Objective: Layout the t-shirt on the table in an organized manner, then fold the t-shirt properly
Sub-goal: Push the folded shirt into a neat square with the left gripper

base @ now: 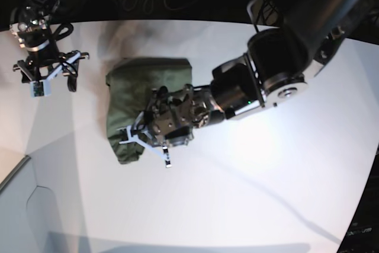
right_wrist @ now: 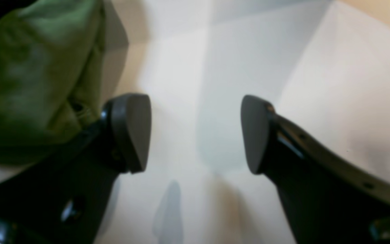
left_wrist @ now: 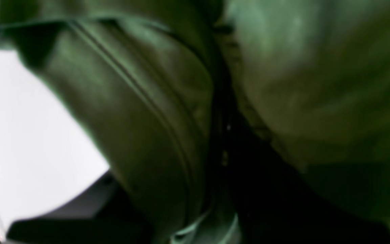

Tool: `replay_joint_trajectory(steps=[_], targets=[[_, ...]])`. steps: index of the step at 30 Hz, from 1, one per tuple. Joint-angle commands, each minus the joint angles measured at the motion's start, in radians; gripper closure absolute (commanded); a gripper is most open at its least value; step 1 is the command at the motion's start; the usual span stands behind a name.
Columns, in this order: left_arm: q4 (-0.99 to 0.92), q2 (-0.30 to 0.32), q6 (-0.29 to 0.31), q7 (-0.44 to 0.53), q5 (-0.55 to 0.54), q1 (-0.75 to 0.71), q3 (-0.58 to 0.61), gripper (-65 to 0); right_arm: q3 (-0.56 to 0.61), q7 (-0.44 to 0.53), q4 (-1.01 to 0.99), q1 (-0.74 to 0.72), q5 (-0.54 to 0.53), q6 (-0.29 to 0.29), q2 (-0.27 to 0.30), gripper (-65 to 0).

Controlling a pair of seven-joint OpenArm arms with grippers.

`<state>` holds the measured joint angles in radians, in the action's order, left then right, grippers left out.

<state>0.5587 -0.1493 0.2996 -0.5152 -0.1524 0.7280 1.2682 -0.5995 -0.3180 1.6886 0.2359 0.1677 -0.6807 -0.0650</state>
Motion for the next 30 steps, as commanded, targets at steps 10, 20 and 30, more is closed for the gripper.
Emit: replay_joint_trajectory(steps=[10, 20, 30], targets=[[0.007, -0.008, 0.080, -0.018, -0.016, 0.052, 0.028, -17.4, 0.002, 0.024, 0.018, -0.010, -0.017, -0.017, -0.011, -41.5], [0.088, -0.008, 0.080, -0.020, -0.016, 0.152, -0.023, -32.7, 0.008, 0.024, 0.018, -0.011, -0.017, -0.017, -0.012, -41.5], [0.090, -0.006, 0.088, -0.105, -0.016, 0.183, -0.055, -32.7, 0.010, 0.026, 0.018, -0.013, -0.017, -0.017, -0.012, -41.5]])
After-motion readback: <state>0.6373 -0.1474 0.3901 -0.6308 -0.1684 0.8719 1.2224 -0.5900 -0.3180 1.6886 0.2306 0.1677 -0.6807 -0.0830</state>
